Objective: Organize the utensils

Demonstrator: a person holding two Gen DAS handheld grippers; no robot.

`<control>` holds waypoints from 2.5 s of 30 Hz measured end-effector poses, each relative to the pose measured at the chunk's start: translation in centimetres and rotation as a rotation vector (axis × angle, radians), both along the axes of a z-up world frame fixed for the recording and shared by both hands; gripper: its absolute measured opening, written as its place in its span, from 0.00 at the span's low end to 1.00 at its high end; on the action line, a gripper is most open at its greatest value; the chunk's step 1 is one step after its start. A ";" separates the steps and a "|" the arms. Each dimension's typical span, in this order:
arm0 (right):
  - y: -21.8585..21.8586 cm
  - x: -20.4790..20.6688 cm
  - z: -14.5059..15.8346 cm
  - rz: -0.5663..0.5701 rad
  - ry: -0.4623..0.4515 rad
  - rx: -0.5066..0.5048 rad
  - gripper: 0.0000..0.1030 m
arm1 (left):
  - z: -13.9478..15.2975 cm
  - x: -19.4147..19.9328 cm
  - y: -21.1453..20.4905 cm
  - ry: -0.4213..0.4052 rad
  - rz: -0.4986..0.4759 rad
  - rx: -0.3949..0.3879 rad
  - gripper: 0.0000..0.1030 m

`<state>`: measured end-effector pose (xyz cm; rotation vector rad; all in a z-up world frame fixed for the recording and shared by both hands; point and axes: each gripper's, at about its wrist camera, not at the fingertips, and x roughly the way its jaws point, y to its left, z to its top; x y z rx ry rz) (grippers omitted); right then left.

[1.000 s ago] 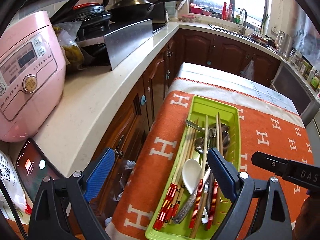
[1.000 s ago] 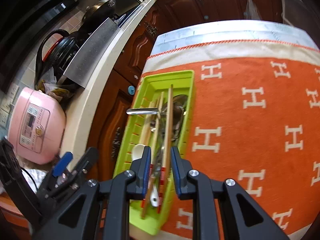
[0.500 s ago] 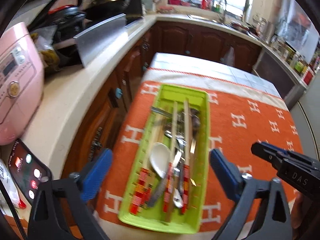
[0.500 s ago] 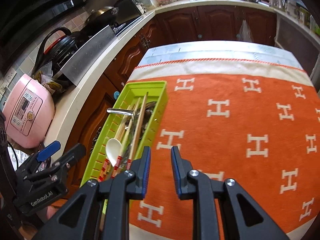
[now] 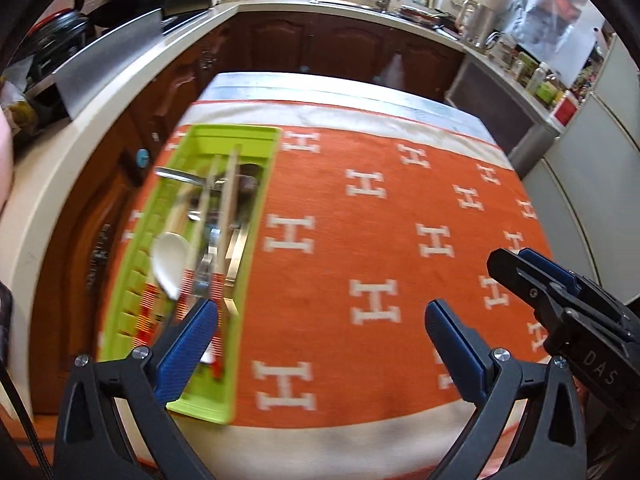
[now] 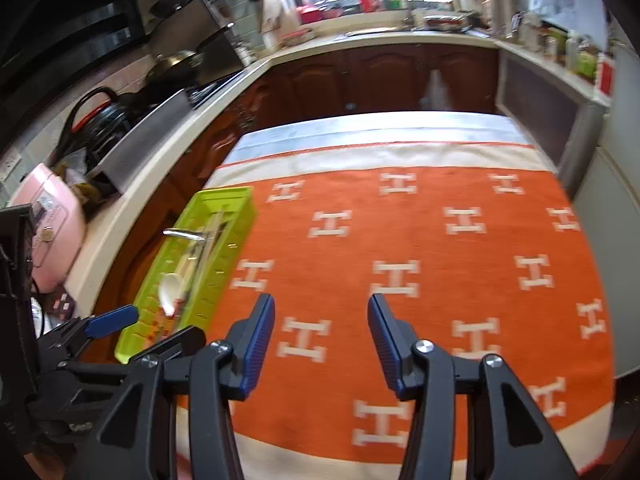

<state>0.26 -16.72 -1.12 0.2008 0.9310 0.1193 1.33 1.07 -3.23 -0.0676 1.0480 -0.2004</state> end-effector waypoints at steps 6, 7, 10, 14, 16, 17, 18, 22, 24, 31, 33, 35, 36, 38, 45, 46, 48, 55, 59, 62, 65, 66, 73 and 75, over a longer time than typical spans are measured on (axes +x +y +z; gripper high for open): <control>-3.5 -2.7 0.8 -0.073 -0.047 -0.060 0.50 | 0.8 -1.6 -4.2 -0.065 -0.046 0.041 0.99; -4.0 -3.1 0.9 -0.083 -0.050 -0.061 0.50 | 1.0 -1.8 -4.6 -0.079 -0.050 0.048 0.99; -5.4 -4.1 1.2 -0.105 -0.068 -0.058 0.50 | 1.9 -2.4 -5.9 -0.126 -0.061 0.072 0.99; -6.5 -5.0 1.9 -0.123 -0.099 -0.054 0.51 | 2.9 -3.1 -6.8 -0.163 -0.056 0.080 0.99; -6.7 -5.4 2.2 -0.124 -0.117 -0.051 0.51 | 3.3 -3.2 -6.9 -0.181 -0.051 0.085 0.99; -6.8 -5.6 2.4 -0.123 -0.125 -0.050 0.51 | 3.7 -3.3 -7.0 -0.194 -0.045 0.091 0.99; -6.8 -5.6 2.6 -0.120 -0.133 -0.050 0.51 | 3.9 -3.4 -7.0 -0.200 -0.043 0.092 0.99; -6.8 -6.0 3.6 -0.105 -0.166 -0.052 0.51 | 5.0 -3.4 -6.7 -0.212 -0.024 0.086 0.99; -6.7 -6.1 4.2 -0.095 -0.178 -0.044 0.51 | 5.6 -3.4 -6.7 -0.218 -0.014 0.090 0.99; -5.8 -7.0 6.1 -0.065 -0.249 -0.075 0.51 | 7.1 -4.1 -6.5 -0.266 0.013 0.090 0.99; -5.6 -7.1 6.3 -0.063 -0.257 -0.075 0.51 | 7.2 -4.1 -6.3 -0.269 0.017 0.085 0.99; -5.6 -7.0 6.3 -0.061 -0.255 -0.068 0.51 | 7.3 -4.2 -6.1 -0.266 0.022 0.075 0.99; -5.6 -7.0 6.3 -0.061 -0.254 -0.066 0.51 | 7.2 -4.2 -6.1 -0.265 0.025 0.074 0.99; -5.5 -6.9 6.2 -0.062 -0.248 -0.062 0.51 | 7.2 -4.2 -6.0 -0.262 0.029 0.072 0.99; -5.4 -6.8 6.0 -0.060 -0.240 -0.059 0.51 | 6.8 -4.1 -5.7 -0.253 0.032 0.068 0.99; -5.4 -6.8 6.0 -0.060 -0.237 -0.057 0.51 | 6.8 -4.1 -5.7 -0.253 0.033 0.069 0.99; -5.3 -6.7 5.8 -0.059 -0.232 -0.055 0.51 | 6.7 -4.0 -5.6 -0.250 0.035 0.070 0.99; -5.2 -6.4 5.6 -0.058 -0.224 -0.054 0.51 | 6.5 -3.9 -5.4 -0.238 0.040 0.070 0.99; -5.2 -6.3 5.3 -0.059 -0.218 -0.052 0.51 | 6.3 -3.8 -5.4 -0.234 0.041 0.070 0.99; -5.1 -6.2 5.2 -0.059 -0.215 -0.052 0.51 | 6.3 -3.9 -5.4 -0.232 0.042 0.071 0.99; -5.1 -6.3 5.1 -0.059 -0.213 -0.051 0.51 | 6.2 -3.9 -5.3 -0.230 0.042 0.073 0.99; -5.1 -6.3 5.1 -0.059 -0.213 -0.050 0.51 | 6.1 -3.9 -5.3 -0.228 0.043 0.075 0.99; -5.1 -6.3 5.0 -0.059 -0.213 -0.048 0.51 | 6.1 -3.8 -5.3 -0.228 0.043 0.073 0.99; -5.0 -6.3 4.9 -0.059 -0.213 -0.048 0.51 | 6.1 -3.8 -5.4 -0.229 0.043 0.076 0.99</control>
